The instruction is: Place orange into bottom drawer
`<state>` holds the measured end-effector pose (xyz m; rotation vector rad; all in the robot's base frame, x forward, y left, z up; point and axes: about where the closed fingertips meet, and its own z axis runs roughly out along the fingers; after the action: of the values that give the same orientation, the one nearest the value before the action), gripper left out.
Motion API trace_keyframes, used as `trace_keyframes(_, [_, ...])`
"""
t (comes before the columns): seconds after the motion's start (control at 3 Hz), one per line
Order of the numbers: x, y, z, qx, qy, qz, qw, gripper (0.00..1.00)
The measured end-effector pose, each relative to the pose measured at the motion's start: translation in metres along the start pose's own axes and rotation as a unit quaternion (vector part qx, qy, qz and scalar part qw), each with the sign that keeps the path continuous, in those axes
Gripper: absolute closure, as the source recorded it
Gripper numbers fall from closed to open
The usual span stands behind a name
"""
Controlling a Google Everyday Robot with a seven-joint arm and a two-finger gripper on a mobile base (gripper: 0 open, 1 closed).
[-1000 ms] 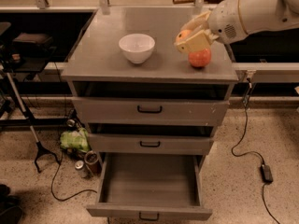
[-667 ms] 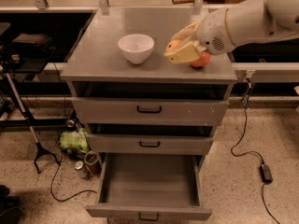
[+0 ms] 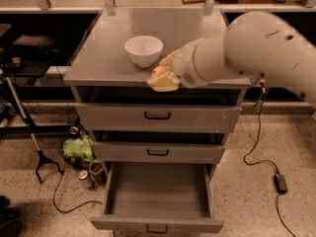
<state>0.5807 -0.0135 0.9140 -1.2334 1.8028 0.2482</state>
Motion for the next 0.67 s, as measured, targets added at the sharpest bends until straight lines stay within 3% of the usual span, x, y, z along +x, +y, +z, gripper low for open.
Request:
trace_keyframes(0.33, [0.025,0.035,0.046,0.012,0.031,0.013,0.9994,1.00])
trace_keyframes(0.67, [0.040,0.052,0.060,0.007,0.045,0.040,0.9982,1.00])
